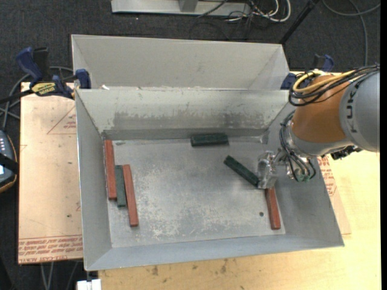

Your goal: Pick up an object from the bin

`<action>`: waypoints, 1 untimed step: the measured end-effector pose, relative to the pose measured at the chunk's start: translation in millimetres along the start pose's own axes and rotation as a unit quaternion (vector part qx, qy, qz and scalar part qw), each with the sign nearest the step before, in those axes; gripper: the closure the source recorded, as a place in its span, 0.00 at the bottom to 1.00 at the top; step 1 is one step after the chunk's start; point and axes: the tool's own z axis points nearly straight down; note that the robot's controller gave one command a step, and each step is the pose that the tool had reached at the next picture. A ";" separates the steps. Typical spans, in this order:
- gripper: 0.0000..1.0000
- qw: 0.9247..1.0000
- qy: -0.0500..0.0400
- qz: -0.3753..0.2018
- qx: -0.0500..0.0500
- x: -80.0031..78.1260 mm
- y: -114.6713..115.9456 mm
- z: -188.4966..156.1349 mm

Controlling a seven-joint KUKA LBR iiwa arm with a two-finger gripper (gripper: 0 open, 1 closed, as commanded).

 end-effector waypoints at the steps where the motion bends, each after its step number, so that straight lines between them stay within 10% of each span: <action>1: 0.00 1.000 0.001 0.000 0.000 0.6 0.2 0.8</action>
Offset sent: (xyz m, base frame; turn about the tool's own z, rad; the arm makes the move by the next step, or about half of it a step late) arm 0.0000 0.0000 0.0000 0.0000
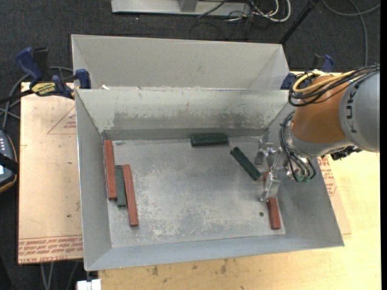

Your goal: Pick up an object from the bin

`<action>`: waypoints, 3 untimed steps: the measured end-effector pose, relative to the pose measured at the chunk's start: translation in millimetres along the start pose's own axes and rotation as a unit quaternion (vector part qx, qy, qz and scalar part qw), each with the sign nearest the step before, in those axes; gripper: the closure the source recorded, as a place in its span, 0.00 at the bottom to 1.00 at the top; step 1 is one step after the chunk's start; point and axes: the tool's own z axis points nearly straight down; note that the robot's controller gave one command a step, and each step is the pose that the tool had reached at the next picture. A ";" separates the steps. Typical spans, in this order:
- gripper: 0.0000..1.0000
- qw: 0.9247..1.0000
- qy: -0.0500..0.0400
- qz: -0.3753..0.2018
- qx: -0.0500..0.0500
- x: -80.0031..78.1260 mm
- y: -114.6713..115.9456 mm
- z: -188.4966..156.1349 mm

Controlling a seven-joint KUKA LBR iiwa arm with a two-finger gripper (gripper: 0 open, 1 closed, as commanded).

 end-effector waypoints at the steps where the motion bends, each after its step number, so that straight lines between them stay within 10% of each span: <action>1: 1.00 1.000 0.000 0.000 0.000 0.0 0.0 0.0; 2: 0.00 1.000 0.000 0.000 0.000 0.0 0.2 0.0; 3: 0.00 0.995 0.001 -0.101 -0.001 36.4 28.9 -23.6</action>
Offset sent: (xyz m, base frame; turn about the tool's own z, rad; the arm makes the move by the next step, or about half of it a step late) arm 0.0000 0.0000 0.0000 0.0000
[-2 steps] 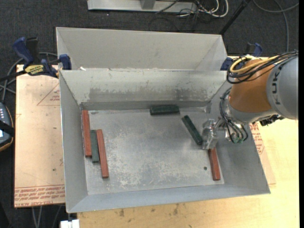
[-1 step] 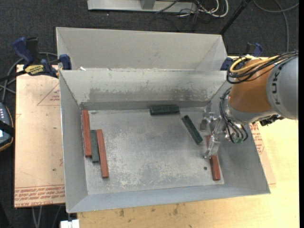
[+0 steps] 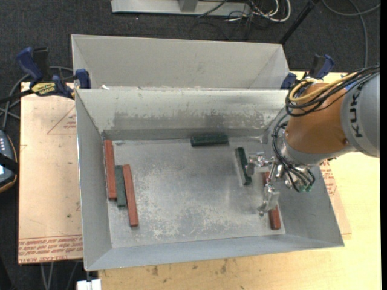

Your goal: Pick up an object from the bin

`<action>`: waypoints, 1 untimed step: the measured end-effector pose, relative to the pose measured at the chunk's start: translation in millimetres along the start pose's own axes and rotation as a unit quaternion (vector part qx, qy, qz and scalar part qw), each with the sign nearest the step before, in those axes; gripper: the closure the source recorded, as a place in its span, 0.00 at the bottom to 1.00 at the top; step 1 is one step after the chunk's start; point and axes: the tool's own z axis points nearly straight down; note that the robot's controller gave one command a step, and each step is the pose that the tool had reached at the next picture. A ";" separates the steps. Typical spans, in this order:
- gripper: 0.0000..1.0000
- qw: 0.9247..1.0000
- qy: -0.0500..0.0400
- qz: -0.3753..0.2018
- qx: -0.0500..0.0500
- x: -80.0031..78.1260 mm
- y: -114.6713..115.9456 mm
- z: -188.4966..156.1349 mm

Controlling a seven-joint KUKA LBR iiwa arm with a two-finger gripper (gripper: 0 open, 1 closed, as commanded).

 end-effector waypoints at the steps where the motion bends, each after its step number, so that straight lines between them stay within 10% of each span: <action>1: 0.00 0.997 -0.002 0.079 0.001 -50.5 -47.2 24.1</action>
Offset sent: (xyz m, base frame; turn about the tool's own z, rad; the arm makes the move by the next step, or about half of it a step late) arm 0.0523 -0.0426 -0.0238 0.1581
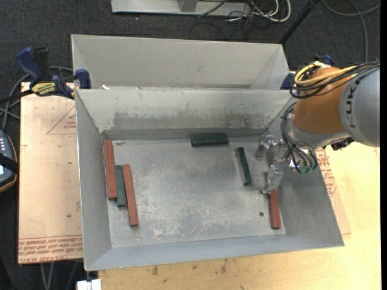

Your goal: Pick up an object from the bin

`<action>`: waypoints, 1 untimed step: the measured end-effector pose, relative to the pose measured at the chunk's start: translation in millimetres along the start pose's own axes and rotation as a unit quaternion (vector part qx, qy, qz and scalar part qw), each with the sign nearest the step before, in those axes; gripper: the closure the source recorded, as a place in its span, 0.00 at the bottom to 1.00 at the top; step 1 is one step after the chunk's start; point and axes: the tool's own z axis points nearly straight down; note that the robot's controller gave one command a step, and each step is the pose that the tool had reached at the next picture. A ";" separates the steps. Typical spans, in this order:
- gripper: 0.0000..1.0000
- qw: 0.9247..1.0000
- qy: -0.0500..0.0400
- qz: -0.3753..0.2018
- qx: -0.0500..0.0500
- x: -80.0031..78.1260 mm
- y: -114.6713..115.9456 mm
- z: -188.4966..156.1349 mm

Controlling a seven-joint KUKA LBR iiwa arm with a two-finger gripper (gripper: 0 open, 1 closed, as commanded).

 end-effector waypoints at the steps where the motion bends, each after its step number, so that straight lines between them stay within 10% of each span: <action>1: 0.00 0.999 0.000 0.037 -0.002 -29.9 49.5 -0.6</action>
Offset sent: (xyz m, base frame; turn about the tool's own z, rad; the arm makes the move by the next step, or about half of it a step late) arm 0.0316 0.0432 0.0003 0.0791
